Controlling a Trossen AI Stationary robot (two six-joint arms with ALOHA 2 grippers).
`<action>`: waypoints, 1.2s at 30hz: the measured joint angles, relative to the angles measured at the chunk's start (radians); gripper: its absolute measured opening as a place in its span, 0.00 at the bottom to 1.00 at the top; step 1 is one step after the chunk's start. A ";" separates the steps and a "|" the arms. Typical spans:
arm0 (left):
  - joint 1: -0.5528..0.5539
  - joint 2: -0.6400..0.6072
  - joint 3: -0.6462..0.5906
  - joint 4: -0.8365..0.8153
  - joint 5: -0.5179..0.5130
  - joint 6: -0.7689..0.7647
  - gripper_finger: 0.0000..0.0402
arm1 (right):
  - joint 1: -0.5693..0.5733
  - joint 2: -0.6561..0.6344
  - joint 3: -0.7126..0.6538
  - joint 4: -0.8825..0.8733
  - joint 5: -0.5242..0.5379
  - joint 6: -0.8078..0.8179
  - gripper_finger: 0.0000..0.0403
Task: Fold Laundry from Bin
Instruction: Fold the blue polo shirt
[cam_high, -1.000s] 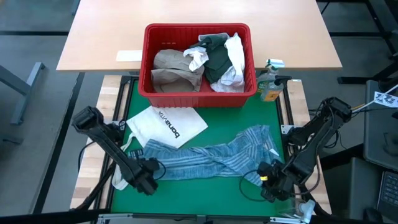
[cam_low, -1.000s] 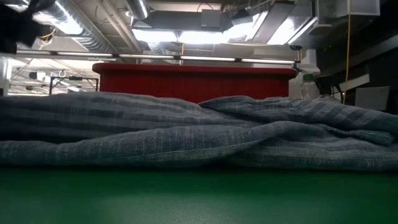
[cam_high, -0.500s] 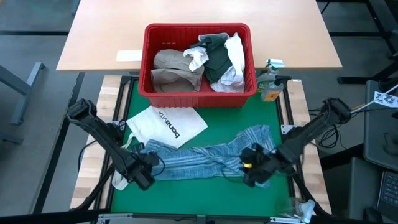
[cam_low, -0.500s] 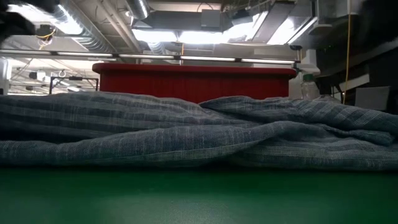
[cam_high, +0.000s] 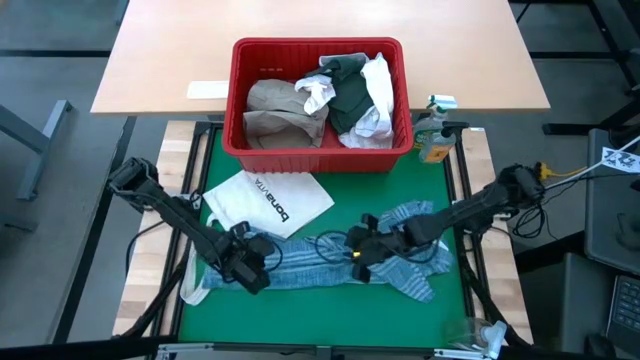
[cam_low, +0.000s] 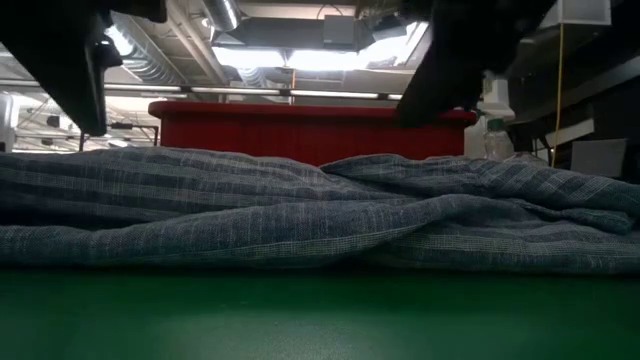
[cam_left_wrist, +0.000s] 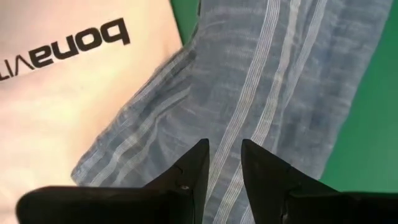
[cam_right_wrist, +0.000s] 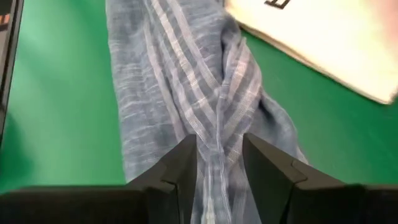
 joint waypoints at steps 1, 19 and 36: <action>0.006 0.000 0.000 0.006 0.000 0.000 0.22 | -0.009 0.012 0.000 0.014 -0.014 -0.018 0.32; 0.028 0.001 0.000 0.031 -0.016 0.000 0.22 | -0.030 0.146 0.000 0.080 -0.071 -0.119 0.22; -0.070 0.195 0.001 0.125 0.072 -0.033 0.22 | -0.001 0.135 0.140 -0.172 -0.318 -0.332 0.01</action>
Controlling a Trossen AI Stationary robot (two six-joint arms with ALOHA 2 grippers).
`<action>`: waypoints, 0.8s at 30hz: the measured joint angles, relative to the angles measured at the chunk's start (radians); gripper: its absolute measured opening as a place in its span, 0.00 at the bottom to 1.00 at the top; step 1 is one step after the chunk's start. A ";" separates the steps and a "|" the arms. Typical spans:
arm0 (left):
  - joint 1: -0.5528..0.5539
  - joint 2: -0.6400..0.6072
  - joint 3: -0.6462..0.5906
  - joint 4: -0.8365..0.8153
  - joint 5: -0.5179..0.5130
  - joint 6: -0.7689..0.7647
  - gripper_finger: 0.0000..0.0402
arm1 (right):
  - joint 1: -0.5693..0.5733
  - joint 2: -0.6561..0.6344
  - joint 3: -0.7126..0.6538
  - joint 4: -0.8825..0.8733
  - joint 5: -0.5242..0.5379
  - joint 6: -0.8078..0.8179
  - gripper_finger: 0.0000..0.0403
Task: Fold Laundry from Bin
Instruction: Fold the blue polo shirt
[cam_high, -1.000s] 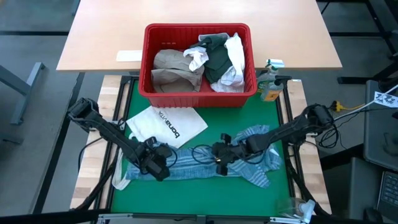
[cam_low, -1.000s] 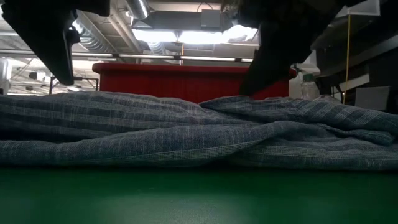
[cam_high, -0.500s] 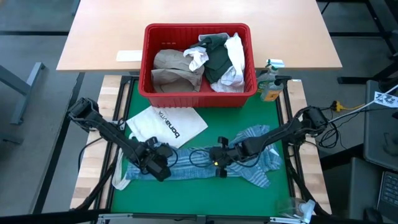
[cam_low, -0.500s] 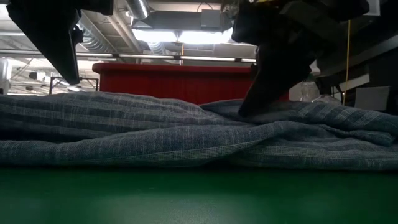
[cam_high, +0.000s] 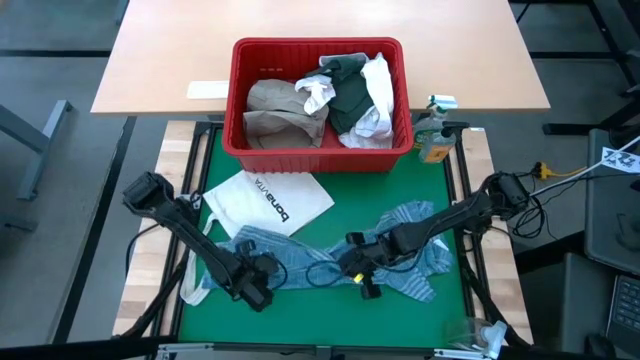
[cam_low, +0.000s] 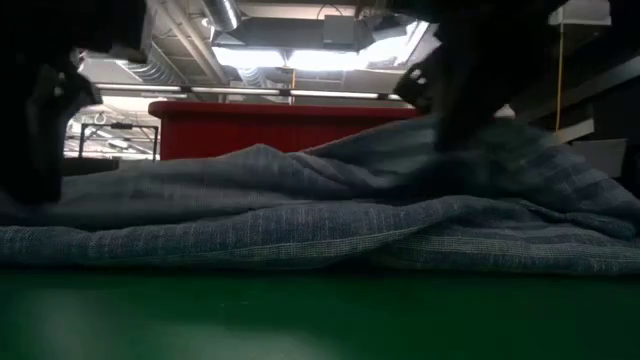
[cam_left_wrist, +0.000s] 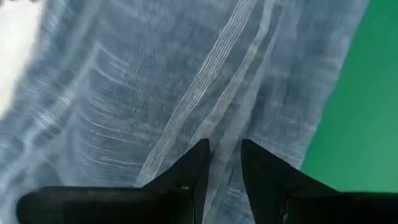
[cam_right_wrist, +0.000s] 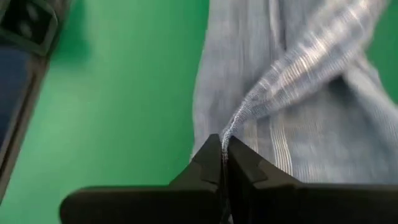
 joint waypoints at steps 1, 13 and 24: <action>0.000 0.012 0.000 0.000 0.012 0.000 0.22 | 0.000 0.000 0.008 -0.051 0.000 0.000 0.01; 0.000 -0.016 0.000 -0.038 0.175 0.005 0.22 | -0.002 0.004 -0.014 -0.241 -0.028 0.003 0.02; 0.076 -0.189 0.000 -0.094 0.003 0.042 0.22 | -0.002 0.004 -0.013 -0.242 -0.026 0.003 0.01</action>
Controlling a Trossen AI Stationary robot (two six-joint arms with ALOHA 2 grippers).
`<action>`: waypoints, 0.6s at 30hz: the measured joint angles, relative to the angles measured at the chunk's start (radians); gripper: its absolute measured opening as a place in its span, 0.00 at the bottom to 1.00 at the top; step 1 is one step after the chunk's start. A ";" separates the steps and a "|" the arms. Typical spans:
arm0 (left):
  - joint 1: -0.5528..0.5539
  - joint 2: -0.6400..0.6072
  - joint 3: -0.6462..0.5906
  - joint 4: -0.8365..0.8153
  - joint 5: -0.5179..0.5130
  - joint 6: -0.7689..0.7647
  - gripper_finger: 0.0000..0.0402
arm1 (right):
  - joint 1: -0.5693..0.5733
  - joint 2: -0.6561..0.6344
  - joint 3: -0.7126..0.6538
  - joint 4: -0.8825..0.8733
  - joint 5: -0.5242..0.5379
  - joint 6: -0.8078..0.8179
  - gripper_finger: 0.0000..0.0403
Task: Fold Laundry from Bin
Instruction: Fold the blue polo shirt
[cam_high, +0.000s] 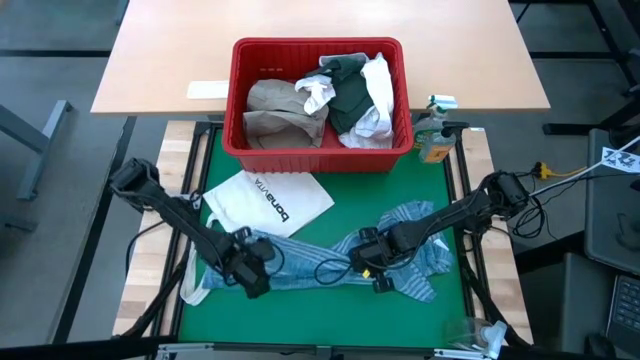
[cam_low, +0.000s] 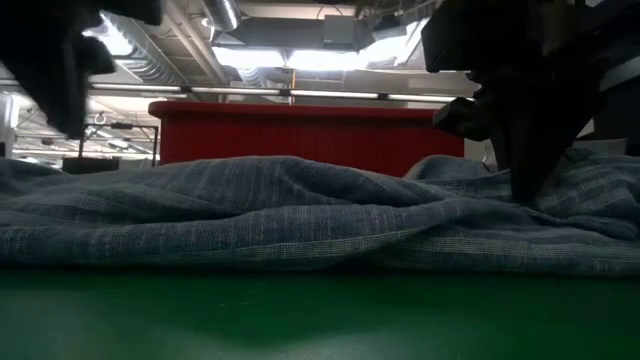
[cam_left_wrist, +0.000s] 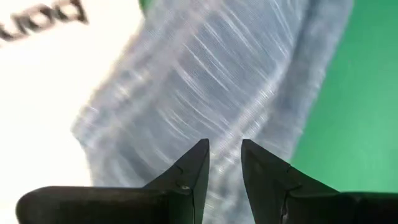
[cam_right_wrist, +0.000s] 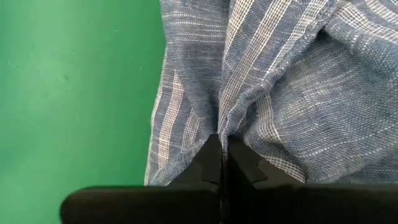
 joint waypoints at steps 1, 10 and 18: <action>0.013 -0.006 0.000 -0.021 -0.026 0.011 0.22 | 0.000 0.000 0.000 0.000 0.000 0.000 0.01; 0.185 -0.003 -0.001 -0.134 -0.018 0.078 0.27 | 0.000 0.000 0.000 0.000 0.000 0.000 0.02; 0.303 -0.003 -0.001 -0.122 0.018 0.325 0.43 | 0.000 0.000 0.000 0.000 0.000 0.000 0.02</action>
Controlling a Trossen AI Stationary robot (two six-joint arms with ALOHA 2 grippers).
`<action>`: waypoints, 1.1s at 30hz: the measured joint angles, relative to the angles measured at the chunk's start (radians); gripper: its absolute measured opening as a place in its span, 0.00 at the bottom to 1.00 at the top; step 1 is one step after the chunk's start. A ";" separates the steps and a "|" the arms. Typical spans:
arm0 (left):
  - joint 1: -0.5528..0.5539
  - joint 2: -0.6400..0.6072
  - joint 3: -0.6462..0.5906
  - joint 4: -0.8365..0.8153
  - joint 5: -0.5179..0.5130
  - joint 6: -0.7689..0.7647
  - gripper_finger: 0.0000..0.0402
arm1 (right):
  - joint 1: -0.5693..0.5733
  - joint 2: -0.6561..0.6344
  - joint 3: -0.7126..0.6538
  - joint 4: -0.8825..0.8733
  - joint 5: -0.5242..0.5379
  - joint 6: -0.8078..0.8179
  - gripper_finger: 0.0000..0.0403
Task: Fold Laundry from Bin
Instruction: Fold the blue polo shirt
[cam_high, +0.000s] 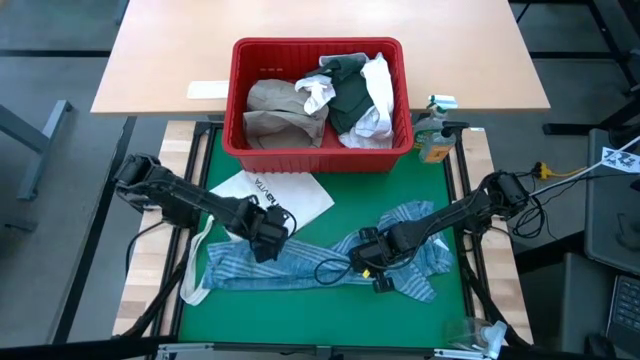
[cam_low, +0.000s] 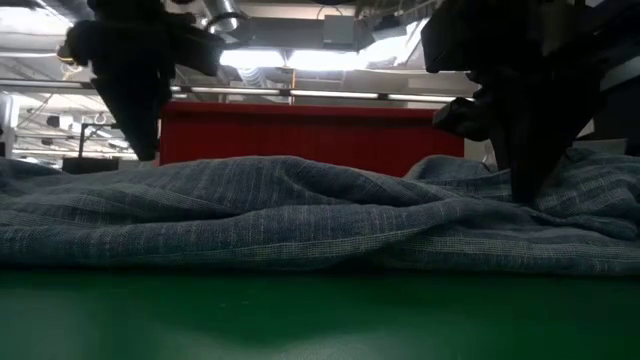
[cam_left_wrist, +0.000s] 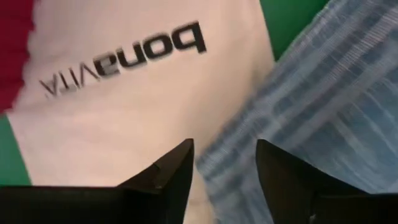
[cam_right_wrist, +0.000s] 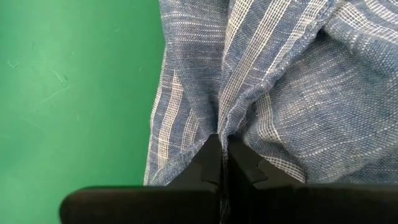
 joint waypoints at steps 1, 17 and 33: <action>0.012 0.000 0.000 0.007 0.003 0.053 0.45 | 0.000 0.000 0.000 0.000 0.000 0.000 0.02; 0.138 0.000 0.000 0.075 0.185 0.372 0.36 | 0.000 0.000 0.000 0.000 0.000 0.000 0.02; 0.154 0.001 -0.144 0.270 0.274 0.371 0.34 | 0.000 0.000 0.000 0.000 0.000 -0.003 0.02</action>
